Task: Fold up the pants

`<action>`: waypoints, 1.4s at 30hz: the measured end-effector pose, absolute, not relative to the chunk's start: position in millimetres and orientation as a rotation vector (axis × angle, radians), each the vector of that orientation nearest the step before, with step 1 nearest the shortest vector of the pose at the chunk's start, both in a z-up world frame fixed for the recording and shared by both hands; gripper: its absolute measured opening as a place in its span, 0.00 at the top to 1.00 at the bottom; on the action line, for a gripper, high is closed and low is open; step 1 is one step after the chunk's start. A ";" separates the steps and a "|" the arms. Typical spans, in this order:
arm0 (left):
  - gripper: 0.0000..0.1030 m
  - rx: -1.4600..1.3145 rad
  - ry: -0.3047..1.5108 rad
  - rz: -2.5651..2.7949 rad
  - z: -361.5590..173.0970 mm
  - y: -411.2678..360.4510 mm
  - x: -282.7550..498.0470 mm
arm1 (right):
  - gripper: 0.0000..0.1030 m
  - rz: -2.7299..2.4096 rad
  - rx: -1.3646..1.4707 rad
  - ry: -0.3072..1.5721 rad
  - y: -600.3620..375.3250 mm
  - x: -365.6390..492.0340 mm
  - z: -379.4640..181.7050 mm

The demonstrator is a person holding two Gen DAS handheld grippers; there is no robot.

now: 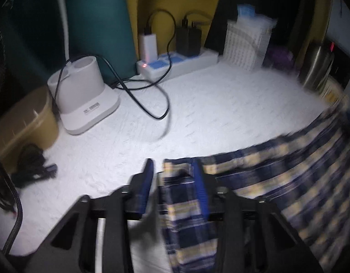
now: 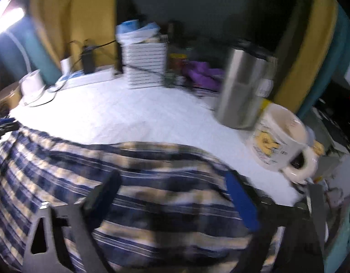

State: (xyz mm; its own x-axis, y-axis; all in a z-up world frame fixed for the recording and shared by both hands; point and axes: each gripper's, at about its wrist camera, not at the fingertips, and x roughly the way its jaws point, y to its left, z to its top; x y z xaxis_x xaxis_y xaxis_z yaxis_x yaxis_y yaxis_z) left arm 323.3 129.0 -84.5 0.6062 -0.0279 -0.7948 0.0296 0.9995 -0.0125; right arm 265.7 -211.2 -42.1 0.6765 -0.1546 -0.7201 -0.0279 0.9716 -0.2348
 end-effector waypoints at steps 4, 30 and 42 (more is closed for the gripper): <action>0.75 -0.004 0.942 -0.011 -97.1 133.2 327.9 | 0.16 -0.031 -0.341 0.884 -178.1 285.9 -61.0; 0.72 -0.161 0.940 -0.001 -74.1 157.2 258.1 | 0.16 0.080 -0.383 1.004 -102.1 302.9 -91.1; 0.65 -0.171 0.895 -0.044 -58.4 146.1 180.7 | 0.16 0.115 -0.359 0.918 -83.0 226.5 -71.2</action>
State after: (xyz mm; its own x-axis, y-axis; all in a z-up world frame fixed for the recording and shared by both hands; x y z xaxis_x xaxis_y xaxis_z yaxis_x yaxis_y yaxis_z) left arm 180.7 146.1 -58.4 0.6252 -0.1099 -0.7727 -0.0332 0.9854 -0.1671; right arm 226.5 -83.0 -71.2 0.6062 -0.0546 -0.7934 -0.2489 0.9345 -0.2545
